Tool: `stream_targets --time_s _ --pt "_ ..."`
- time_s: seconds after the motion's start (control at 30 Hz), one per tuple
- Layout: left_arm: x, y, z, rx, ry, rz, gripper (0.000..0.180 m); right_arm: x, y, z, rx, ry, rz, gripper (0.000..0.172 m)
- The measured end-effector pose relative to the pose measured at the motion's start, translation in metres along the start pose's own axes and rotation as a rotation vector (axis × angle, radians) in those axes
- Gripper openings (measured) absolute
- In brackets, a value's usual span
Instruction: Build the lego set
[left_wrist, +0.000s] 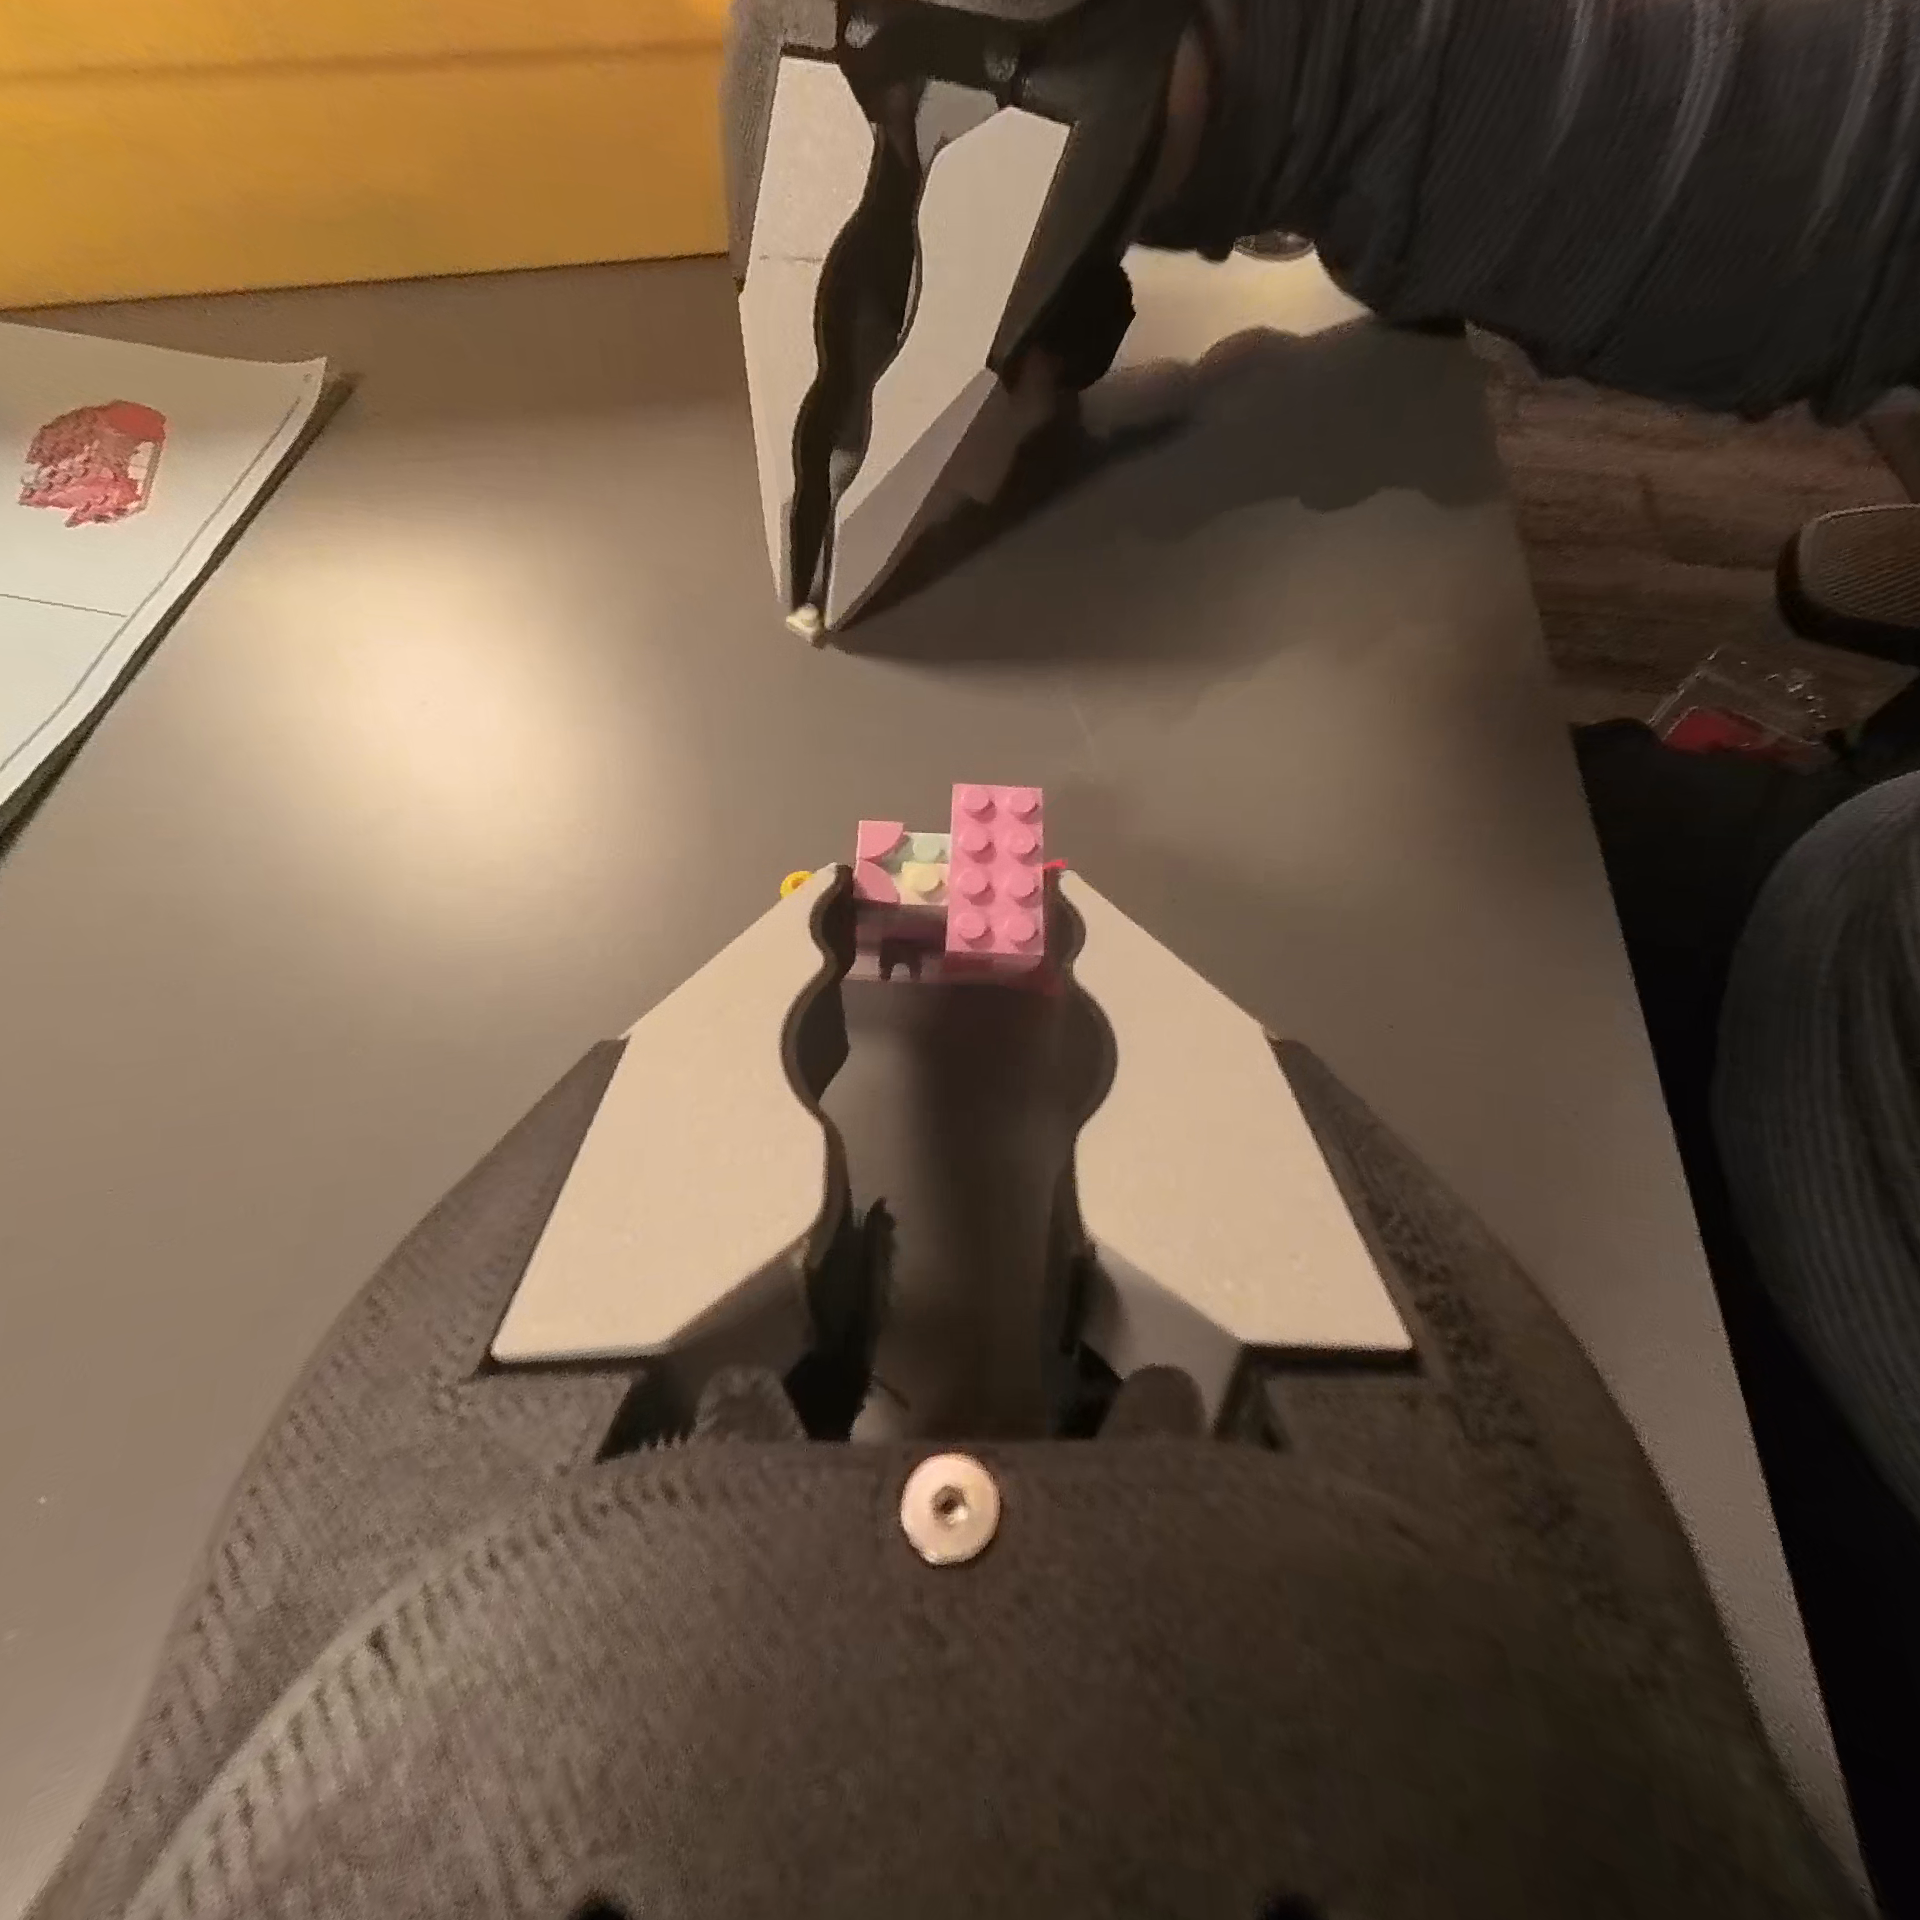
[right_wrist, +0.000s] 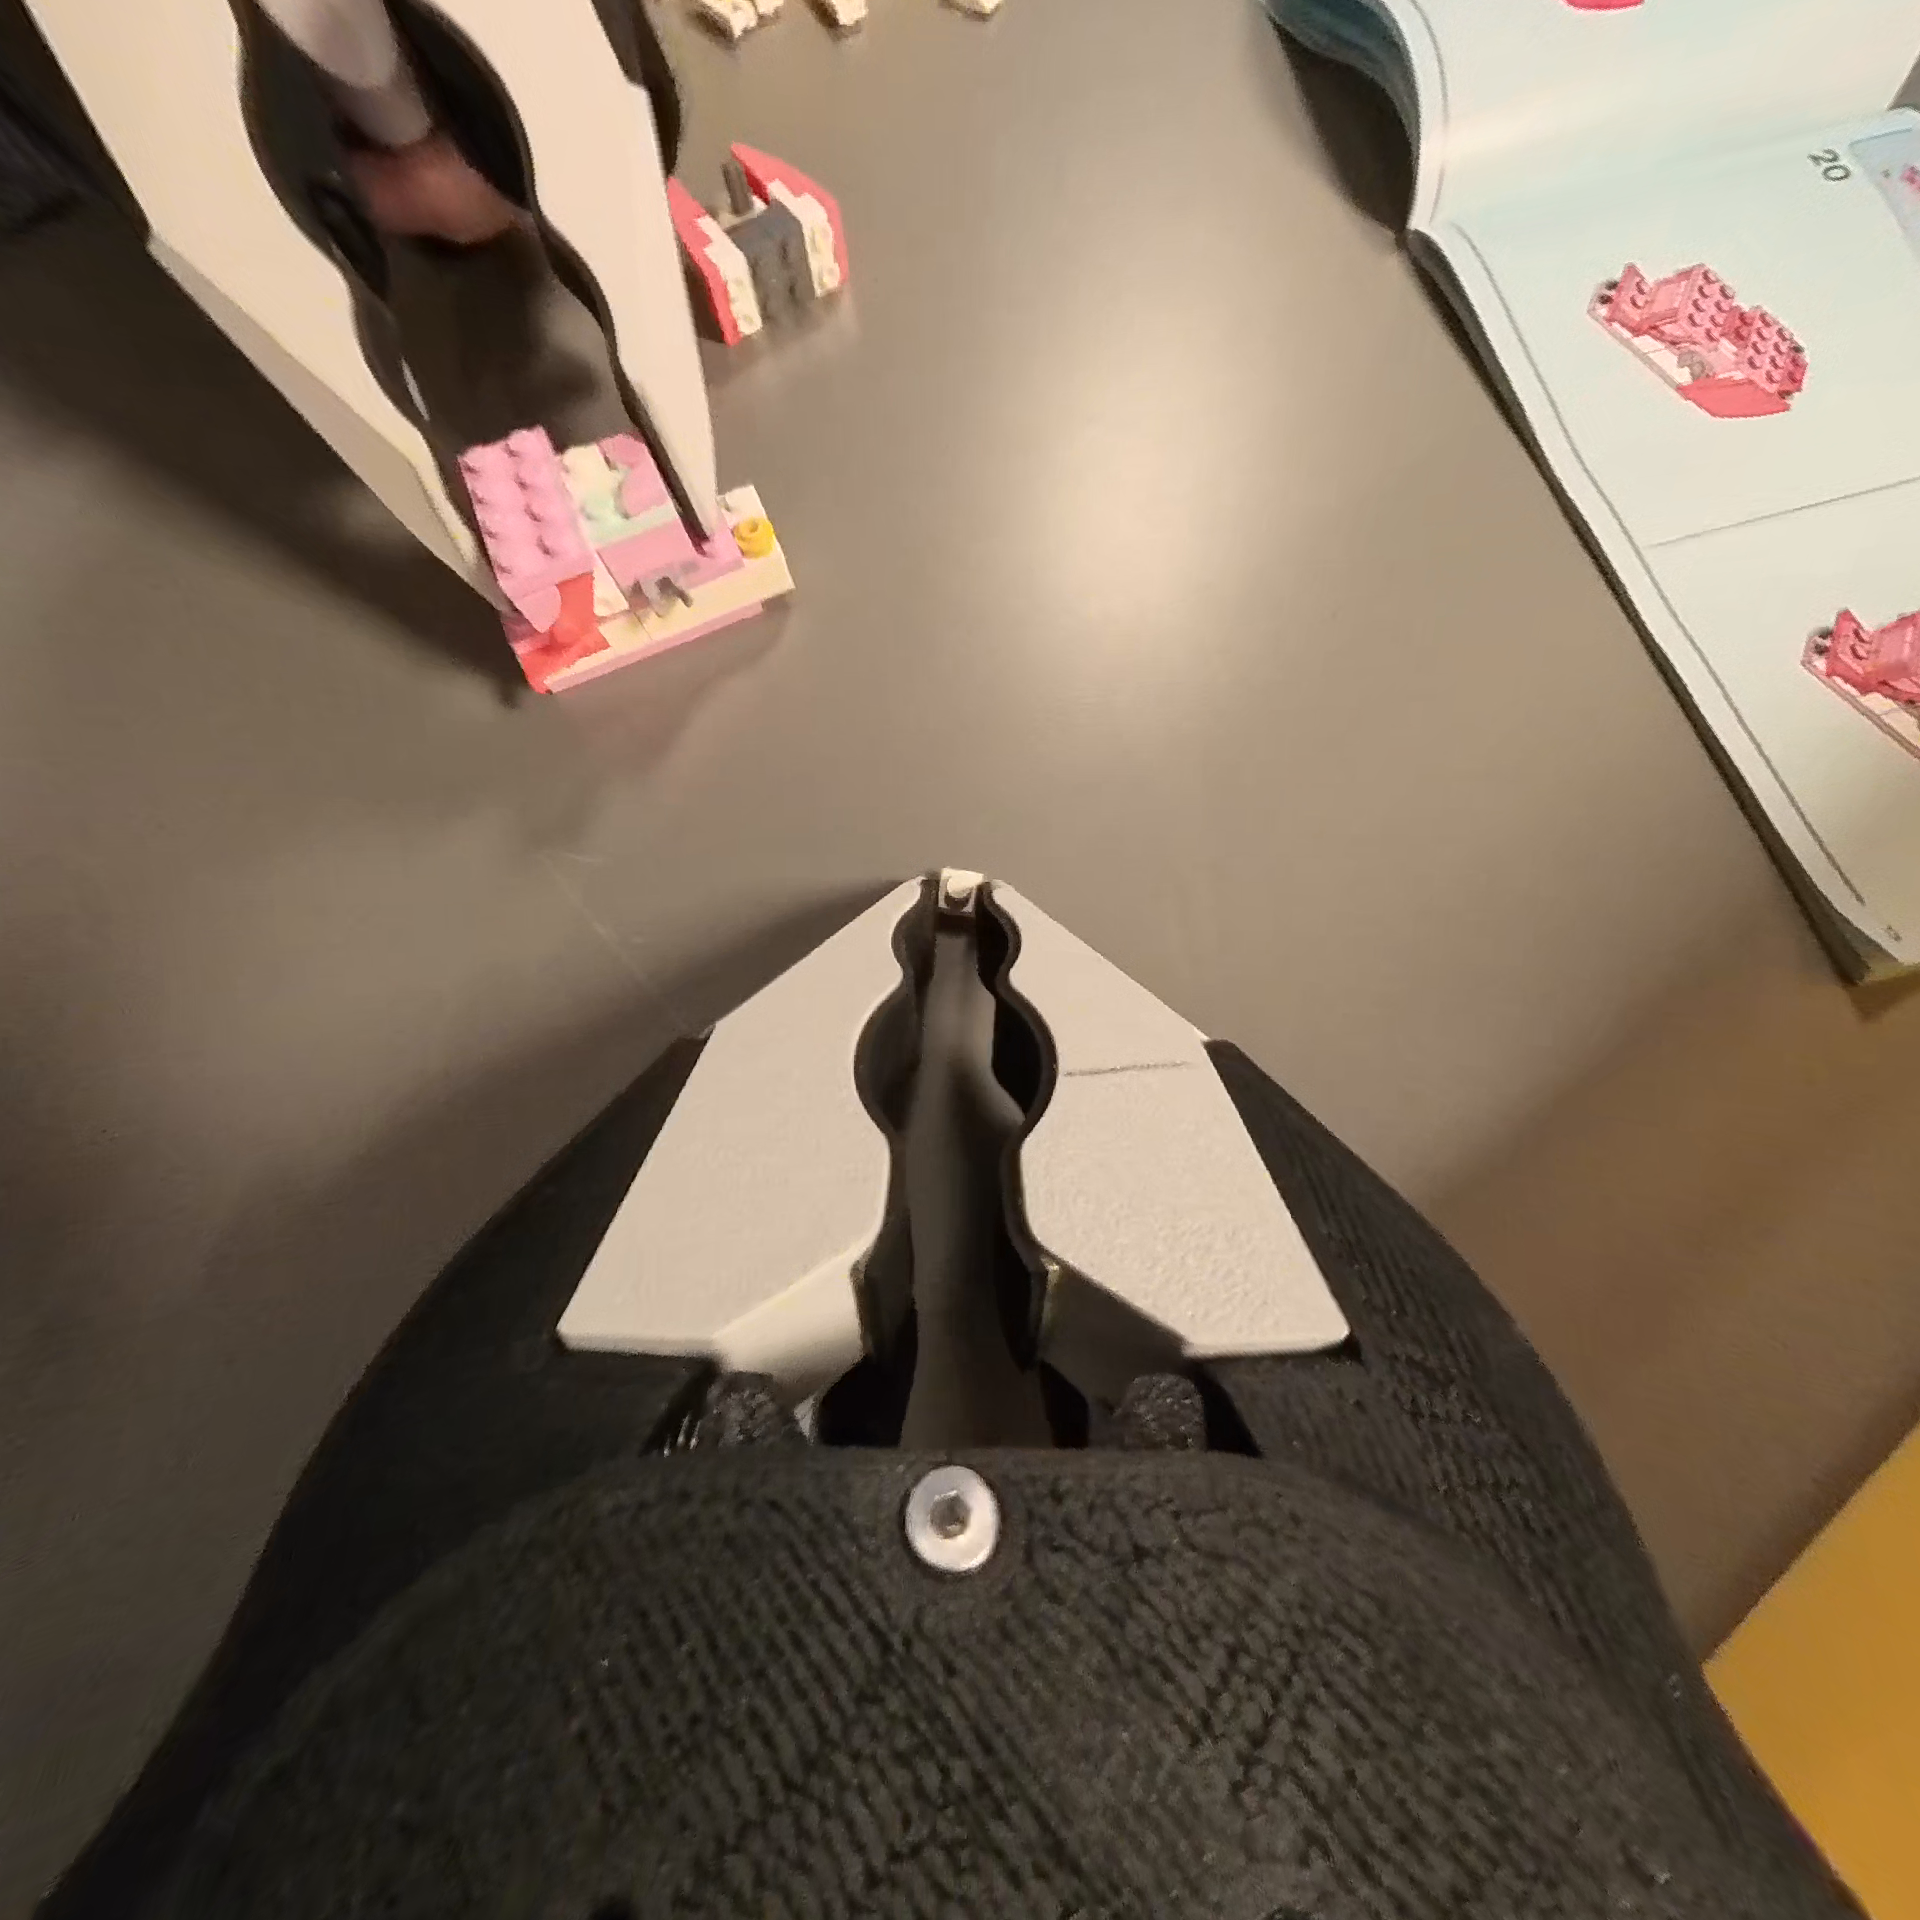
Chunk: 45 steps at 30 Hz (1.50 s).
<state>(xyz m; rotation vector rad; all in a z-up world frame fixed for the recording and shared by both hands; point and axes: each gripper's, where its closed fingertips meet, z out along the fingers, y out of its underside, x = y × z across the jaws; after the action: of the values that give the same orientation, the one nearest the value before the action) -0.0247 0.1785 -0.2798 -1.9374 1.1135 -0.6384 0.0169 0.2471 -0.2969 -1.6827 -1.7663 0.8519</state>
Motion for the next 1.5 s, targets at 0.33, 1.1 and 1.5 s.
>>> stream_targets --time_s 0.33,1.1,1.5 --pt "0.004 -0.026 -0.002 0.144 -0.076 0.072 0.035 -0.067 -0.071 -0.007 0.044 -0.239 -0.357 0.005" --pt "0.008 -0.050 -0.015 0.277 -0.205 0.219 0.034 -0.075 -0.087 -0.018 -0.242 -0.237 -0.567 0.005" --pt "0.008 -0.056 -0.021 0.317 -0.225 0.233 0.034 -0.077 -0.094 -0.020 -0.241 -0.223 -0.587 0.009"
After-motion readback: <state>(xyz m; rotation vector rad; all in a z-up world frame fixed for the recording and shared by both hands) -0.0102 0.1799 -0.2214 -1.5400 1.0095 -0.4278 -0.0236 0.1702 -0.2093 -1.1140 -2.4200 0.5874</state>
